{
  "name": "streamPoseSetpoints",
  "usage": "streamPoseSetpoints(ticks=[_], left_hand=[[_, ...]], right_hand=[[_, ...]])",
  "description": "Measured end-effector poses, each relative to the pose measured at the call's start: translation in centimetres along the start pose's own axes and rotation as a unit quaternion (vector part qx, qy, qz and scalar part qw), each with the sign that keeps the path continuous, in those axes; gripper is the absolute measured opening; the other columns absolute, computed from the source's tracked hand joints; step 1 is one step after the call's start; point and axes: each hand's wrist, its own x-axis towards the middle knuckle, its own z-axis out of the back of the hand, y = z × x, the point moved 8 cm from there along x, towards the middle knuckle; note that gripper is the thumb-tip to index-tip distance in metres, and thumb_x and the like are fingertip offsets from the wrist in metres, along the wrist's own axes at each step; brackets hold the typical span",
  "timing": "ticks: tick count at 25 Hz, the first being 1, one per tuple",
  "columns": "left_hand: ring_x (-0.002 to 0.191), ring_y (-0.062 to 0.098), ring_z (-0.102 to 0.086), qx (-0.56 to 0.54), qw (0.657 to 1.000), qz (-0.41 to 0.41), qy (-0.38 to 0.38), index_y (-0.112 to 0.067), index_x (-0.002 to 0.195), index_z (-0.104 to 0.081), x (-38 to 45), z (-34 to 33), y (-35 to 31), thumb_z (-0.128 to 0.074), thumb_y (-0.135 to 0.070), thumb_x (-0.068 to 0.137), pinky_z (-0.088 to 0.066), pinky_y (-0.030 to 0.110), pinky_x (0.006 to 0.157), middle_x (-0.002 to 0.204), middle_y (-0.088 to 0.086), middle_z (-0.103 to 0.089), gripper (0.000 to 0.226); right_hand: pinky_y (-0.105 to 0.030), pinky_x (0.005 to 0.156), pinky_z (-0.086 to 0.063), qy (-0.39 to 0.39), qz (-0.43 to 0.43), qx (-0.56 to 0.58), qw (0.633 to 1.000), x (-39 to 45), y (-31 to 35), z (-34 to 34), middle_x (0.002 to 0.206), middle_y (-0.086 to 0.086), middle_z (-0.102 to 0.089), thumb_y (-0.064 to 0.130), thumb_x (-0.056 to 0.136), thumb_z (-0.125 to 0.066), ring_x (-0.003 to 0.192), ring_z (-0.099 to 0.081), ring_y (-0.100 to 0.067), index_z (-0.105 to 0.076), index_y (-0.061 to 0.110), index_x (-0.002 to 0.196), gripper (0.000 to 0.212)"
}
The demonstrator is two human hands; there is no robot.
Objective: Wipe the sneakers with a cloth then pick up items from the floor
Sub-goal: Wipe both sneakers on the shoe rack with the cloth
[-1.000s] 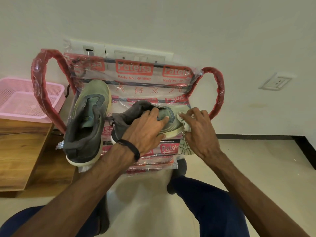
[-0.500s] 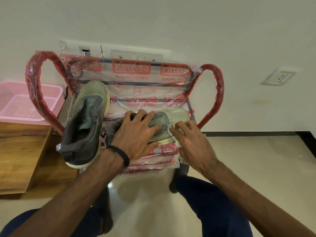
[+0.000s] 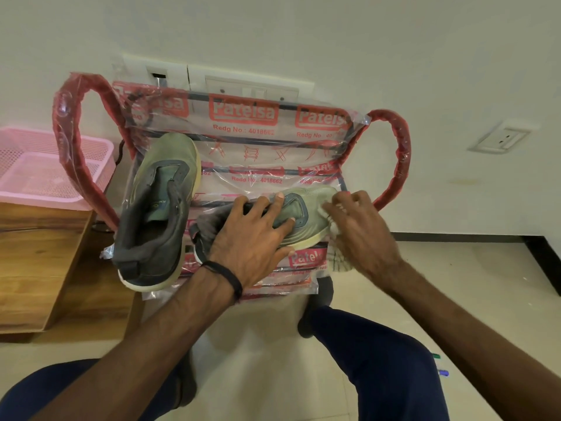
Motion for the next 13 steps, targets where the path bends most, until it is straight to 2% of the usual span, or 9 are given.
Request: streamPoseSetpoints(ticks=[1,2,5,6,9,10,11,13], left_hand=[[0.143,0.033,-0.027,0.0,1.0,0.003,-0.001,-0.031,0.151,-0.034,0.2,0.1,0.0,-0.03,-0.063,0.1,-0.024,0.057,0.113,0.165,0.012,-0.016,0.06],[0.143,0.033,-0.027,0.001,1.0,0.005,-0.002,-0.031,0.151,-0.034,0.2,0.1,0.1,-0.03,-0.063,0.1,-0.024,0.057,0.113,0.165,0.013,-0.016,0.06],[0.145,0.033,-0.025,0.007,1.0,0.005,-0.001,-0.031,0.152,-0.031,-0.7,-0.2,0.4,-0.027,-0.063,0.101,-0.022,0.057,0.114,0.166,0.012,-0.014,0.061],[0.145,0.033,-0.024,0.006,1.0,0.003,0.0,-0.031,0.153,-0.03,-0.8,-0.3,0.2,-0.026,-0.063,0.101,-0.021,0.057,0.114,0.166,0.012,-0.013,0.061],[0.145,0.032,-0.025,-0.001,1.0,0.004,-0.003,-0.03,0.152,-0.031,-0.1,0.0,-0.1,-0.026,-0.061,0.102,-0.02,0.056,0.115,0.166,0.013,-0.014,0.059],[0.145,0.032,-0.025,-0.001,1.0,0.002,-0.006,-0.03,0.152,-0.031,0.0,0.0,-0.1,-0.026,-0.06,0.102,-0.019,0.055,0.116,0.166,0.013,-0.014,0.059],[0.146,0.031,-0.024,0.0,1.0,-0.001,-0.007,-0.031,0.153,-0.031,-0.2,0.0,0.1,-0.025,-0.06,0.102,-0.018,0.055,0.118,0.166,0.012,-0.013,0.059],[0.148,0.031,-0.022,0.003,1.0,-0.004,-0.002,-0.031,0.154,-0.029,-0.8,-0.3,0.6,-0.024,-0.061,0.102,-0.017,0.054,0.119,0.167,0.012,-0.011,0.06]], right_hand=[[-0.044,0.076,-0.058,-0.011,-0.034,0.01,0.999,0.4,-0.9,0.2,0.116,-0.016,-0.065,0.025,0.063,-0.094,0.097,-0.06,-0.033,-0.069,0.007,0.118,0.063],[-0.045,0.077,-0.059,-0.002,-0.028,0.014,1.0,0.3,-0.4,-0.1,0.116,-0.016,-0.065,0.022,0.065,-0.093,0.097,-0.06,-0.034,-0.069,0.007,0.118,0.06],[-0.042,0.077,-0.059,0.025,0.136,0.0,0.99,-1.5,3.8,-0.4,0.114,-0.013,-0.065,0.019,0.065,-0.086,0.097,-0.06,-0.031,-0.069,0.007,0.119,0.058],[-0.043,0.076,-0.06,0.028,0.139,0.009,0.99,-1.2,2.9,-0.1,0.115,-0.014,-0.065,0.019,0.065,-0.084,0.097,-0.061,-0.031,-0.069,0.007,0.119,0.058],[-0.05,0.078,-0.059,-0.008,-0.045,0.062,0.997,0.7,-1.6,0.3,0.122,-0.015,-0.062,0.016,0.072,-0.085,0.103,-0.056,-0.034,-0.066,0.007,0.124,0.057],[-0.048,0.08,-0.059,-0.011,-0.068,0.07,0.995,0.6,-1.2,-0.1,0.123,-0.014,-0.061,0.015,0.072,-0.086,0.105,-0.055,-0.033,-0.065,0.008,0.126,0.057],[-0.044,0.081,-0.059,-0.002,-0.032,0.057,0.998,0.2,0.8,-0.5,0.123,-0.012,-0.061,0.015,0.071,-0.087,0.104,-0.055,-0.031,-0.066,0.009,0.125,0.059],[-0.04,0.079,-0.058,0.017,0.108,0.022,0.994,-1.5,4.3,-1.1,0.12,-0.011,-0.062,0.023,0.068,-0.087,0.102,-0.058,-0.029,-0.067,0.009,0.123,0.061]])
